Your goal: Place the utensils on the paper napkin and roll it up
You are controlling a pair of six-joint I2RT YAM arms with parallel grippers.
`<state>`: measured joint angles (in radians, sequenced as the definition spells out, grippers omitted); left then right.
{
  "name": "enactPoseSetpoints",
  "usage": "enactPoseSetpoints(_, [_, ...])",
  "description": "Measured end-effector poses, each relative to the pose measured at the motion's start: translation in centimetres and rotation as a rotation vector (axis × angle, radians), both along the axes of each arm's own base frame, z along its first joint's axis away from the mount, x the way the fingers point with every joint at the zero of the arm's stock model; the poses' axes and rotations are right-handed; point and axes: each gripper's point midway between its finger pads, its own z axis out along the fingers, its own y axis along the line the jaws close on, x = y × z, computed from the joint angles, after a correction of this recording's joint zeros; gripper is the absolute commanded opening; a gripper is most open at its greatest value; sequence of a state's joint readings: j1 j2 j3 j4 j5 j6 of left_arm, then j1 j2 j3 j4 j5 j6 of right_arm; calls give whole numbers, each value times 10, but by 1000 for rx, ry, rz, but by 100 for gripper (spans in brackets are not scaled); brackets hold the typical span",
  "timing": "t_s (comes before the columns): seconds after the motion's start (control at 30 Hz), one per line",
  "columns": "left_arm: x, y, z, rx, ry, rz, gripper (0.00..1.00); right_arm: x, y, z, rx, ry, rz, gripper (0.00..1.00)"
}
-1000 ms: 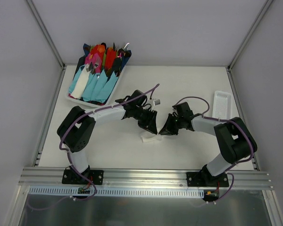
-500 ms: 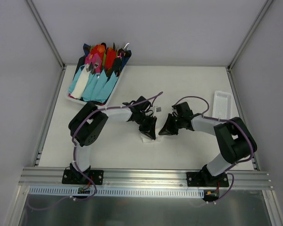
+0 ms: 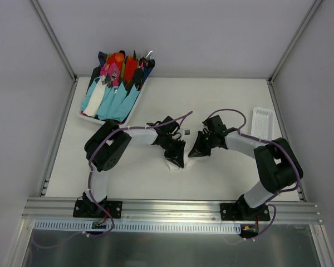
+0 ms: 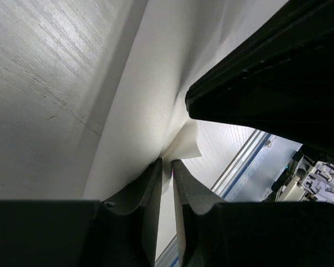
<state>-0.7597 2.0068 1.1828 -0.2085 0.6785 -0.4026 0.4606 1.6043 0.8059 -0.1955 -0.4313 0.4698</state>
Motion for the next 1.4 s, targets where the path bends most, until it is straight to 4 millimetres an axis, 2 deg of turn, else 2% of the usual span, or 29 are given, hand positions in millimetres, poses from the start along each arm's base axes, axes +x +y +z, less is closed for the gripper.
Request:
enactPoseSetpoints(0.03, [0, 0, 0, 1, 1, 1, 17, 1, 1, 2, 2, -4, 1, 2])
enactPoseSetpoints(0.2, [0, -1, 2, -1, 10, 1, 34, -2, 2, 10, 3, -10, 10, 2])
enactPoseSetpoints(0.27, [-1, -3, 4, -10, 15, -2, 38, -7, 5, 9, -1, -3, 24, 1])
enactPoseSetpoints(0.4, [-1, -4, 7, -19, 21, -6, 41, -17, 12, 4, -12, 14, 58, 0])
enactPoseSetpoints(0.57, [-2, -5, 9, -26, 25, -8, 44, -35, 10, -19, -44, 80, 79, 0])
enactPoseSetpoints(0.77, [0, -3, 19, -42, 14, -3, 45, -37, 13, -21, -14, 80, 88, 0])
enactPoseSetpoints(0.93, [18, 13, 43, -67, -23, 58, 44, -38, 13, -22, -3, 82, 100, 0])
enactPoseSetpoints(1.07, [48, 33, 74, -112, -102, 133, 47, -39, 15, -22, 11, 86, 112, 0])
enactPoseSetpoints(1.17, [70, 42, 86, -111, -161, 154, 48, -39, 16, -23, 15, 87, 123, 0])
enactPoseSetpoints(1.27, [78, 35, 84, -100, -187, 128, 50, -40, 16, -23, 14, 89, 135, 0])
enactPoseSetpoints(1.4, [74, 23, 59, -63, -156, 69, 52, -40, 16, -23, 9, 86, 147, 0])
